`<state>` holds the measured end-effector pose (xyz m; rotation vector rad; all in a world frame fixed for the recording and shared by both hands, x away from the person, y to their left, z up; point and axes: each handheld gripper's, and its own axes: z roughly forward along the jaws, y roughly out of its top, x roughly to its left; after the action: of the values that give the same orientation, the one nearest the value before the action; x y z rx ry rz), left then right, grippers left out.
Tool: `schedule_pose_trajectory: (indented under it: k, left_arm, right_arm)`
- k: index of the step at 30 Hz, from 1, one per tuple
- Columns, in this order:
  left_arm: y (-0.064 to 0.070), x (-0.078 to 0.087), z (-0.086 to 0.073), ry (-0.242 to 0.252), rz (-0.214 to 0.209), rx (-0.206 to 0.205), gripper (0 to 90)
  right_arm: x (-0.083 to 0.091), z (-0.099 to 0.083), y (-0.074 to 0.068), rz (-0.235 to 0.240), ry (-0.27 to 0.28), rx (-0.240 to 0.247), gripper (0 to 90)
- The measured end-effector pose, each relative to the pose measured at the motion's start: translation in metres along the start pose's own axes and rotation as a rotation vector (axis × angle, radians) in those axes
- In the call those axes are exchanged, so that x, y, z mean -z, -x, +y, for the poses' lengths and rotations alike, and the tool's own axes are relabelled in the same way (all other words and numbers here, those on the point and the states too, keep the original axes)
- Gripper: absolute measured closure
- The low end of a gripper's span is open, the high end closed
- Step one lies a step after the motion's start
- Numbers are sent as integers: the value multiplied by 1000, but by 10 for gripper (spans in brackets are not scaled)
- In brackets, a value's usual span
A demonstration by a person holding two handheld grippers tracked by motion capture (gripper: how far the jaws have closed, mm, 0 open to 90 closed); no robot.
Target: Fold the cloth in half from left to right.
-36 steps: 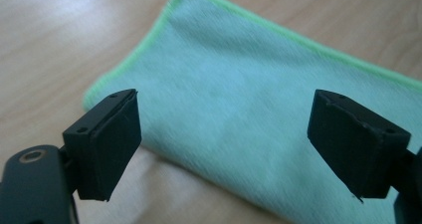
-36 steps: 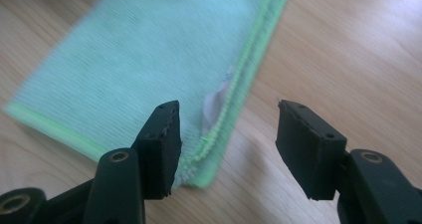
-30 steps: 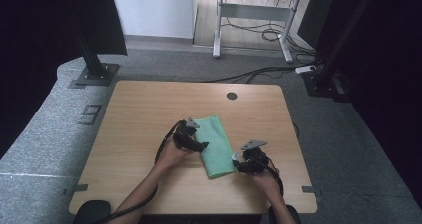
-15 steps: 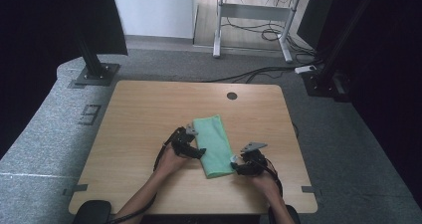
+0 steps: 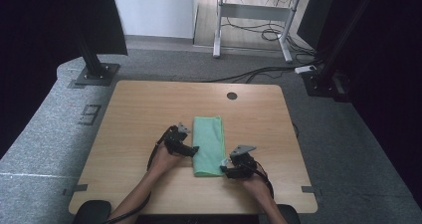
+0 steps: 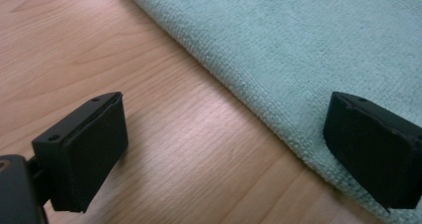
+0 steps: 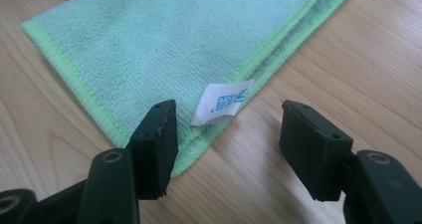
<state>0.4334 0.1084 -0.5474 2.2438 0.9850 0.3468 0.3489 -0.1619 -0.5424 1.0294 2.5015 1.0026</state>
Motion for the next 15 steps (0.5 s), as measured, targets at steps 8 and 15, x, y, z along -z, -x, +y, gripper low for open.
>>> schedule_pose_trajectory:
  k: [8,15]
  left_arm:
    - [-14,6,-6,1,24,25,43]
    - [-23,9,-10,8,38,44,41]
  right_arm:
    - [-12,12,-12,9,3,31,372]
    - [-21,20,-15,19,10,27,352]
